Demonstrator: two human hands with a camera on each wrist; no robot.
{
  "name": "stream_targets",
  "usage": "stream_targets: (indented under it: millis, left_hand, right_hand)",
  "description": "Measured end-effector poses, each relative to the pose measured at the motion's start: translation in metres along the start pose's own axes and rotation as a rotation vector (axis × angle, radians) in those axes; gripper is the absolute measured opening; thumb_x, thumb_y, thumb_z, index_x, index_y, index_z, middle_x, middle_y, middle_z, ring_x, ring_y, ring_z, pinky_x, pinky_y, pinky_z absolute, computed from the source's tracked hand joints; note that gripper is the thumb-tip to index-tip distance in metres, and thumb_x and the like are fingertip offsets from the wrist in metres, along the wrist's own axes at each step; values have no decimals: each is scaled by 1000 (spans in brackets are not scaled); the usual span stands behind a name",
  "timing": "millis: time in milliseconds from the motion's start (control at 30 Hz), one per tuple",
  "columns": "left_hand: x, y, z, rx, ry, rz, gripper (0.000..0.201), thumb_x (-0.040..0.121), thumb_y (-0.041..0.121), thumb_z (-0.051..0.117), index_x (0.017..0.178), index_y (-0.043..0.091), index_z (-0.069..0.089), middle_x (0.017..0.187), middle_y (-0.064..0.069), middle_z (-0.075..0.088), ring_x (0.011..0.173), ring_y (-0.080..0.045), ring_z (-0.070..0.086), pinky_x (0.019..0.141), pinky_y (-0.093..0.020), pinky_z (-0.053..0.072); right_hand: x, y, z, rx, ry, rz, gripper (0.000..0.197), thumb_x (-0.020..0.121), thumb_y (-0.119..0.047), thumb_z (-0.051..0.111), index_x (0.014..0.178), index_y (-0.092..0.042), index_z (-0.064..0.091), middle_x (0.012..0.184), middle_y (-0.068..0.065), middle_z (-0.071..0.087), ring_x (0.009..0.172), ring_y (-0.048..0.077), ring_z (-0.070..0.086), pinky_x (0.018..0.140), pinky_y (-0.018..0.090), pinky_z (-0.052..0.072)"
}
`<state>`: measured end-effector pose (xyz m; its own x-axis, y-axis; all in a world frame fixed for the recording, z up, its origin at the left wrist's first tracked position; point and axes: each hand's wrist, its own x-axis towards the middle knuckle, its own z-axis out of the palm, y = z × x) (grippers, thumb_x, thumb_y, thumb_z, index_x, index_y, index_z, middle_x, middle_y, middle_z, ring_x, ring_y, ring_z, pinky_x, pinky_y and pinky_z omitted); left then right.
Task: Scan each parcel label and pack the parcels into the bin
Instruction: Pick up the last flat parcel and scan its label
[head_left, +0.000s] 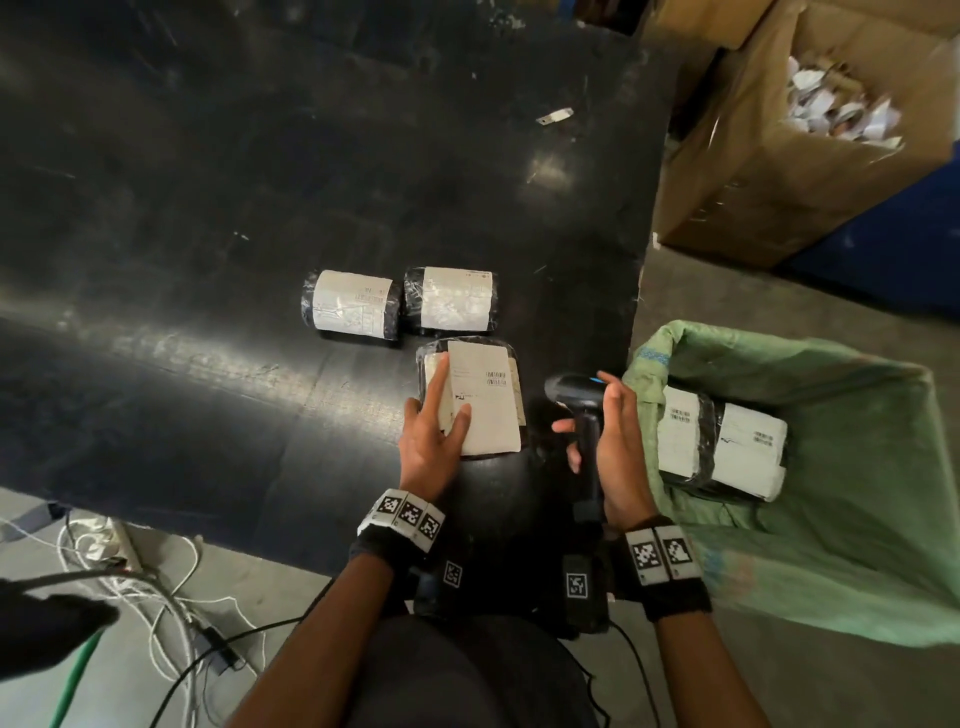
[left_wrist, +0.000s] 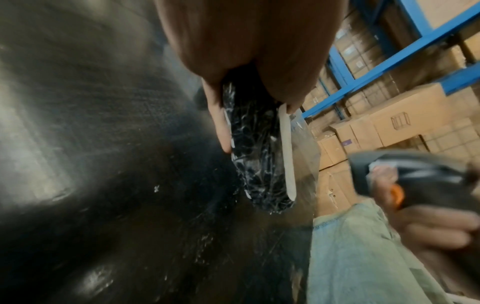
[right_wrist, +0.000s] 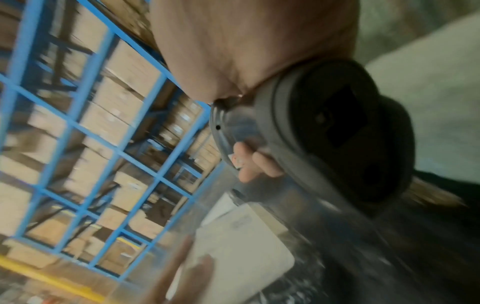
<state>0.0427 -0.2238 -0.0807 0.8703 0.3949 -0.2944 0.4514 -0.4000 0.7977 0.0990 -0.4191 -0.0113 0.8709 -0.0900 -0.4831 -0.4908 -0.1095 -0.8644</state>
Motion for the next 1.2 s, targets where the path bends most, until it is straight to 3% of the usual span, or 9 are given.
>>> stream_targets:
  millis: [67,200,567,700,767,933,1067,1133,1200]
  left_hand:
    - [0,4,-1,-1,24,63,66,100,38,55,155,46,18,114,-10,48,81,0,46,62,-5,34]
    - [-1,15,-4,-54,97,156,67,99,33,58,154,45,21,114,-10,47,86,2,48,68,3,40]
    - [-7,30,-3,-85,148,208,68,99,33,59,155,43,22,114,-10,48,87,0,48,69,2,41]
    - [-10,30,-4,-101,150,193,68,99,31,59,156,41,23,114,-10,47,88,1,48,70,2,41]
    - [-10,29,-5,-99,159,187,68,99,28,60,157,37,25,113,-11,48,87,2,46,72,6,37]
    - [-10,22,-14,-68,199,142,69,98,28,61,157,36,26,113,-16,51,85,4,43,70,5,34]
    - [-10,21,-23,-61,210,119,69,98,28,61,157,38,26,115,-16,52,85,-7,46,70,0,34]
    - [-11,22,-26,-65,214,124,69,98,26,62,157,36,27,115,-16,52,87,-9,46,71,0,34]
    - [-11,23,-27,-67,218,123,69,98,26,62,157,36,27,115,-17,53,91,-14,47,72,-5,33]
  right_hand:
    - [-10,-23,-3,24,-79,-35,51,92,-68,35,130,-38,46,92,10,75,62,41,60,44,30,43]
    - [-31,-60,-8,73,-212,-128,68,71,-85,46,125,-43,49,94,18,69,59,25,61,43,28,42]
    - [-55,-78,-25,97,-263,-145,41,91,-60,36,125,-41,49,93,31,60,66,36,51,49,33,40]
    - [-45,-63,-24,10,-247,-121,43,93,-59,35,130,-39,46,100,19,68,69,35,60,48,32,44]
    - [-35,-47,-21,-77,-214,-76,38,97,-56,35,128,-37,46,105,16,68,63,23,64,44,29,44]
    - [-7,20,-13,-311,-165,167,37,97,-58,35,124,-34,43,78,10,65,49,20,53,43,28,42]
    - [3,48,-2,-247,-148,245,34,102,-48,35,131,-31,34,84,14,63,43,17,53,40,24,44]
    - [8,54,8,-202,-137,217,39,102,-47,35,136,-30,28,102,16,66,55,11,63,49,18,49]
    - [17,69,15,-196,-141,193,51,92,-63,39,135,-43,21,126,15,62,92,16,69,79,23,55]
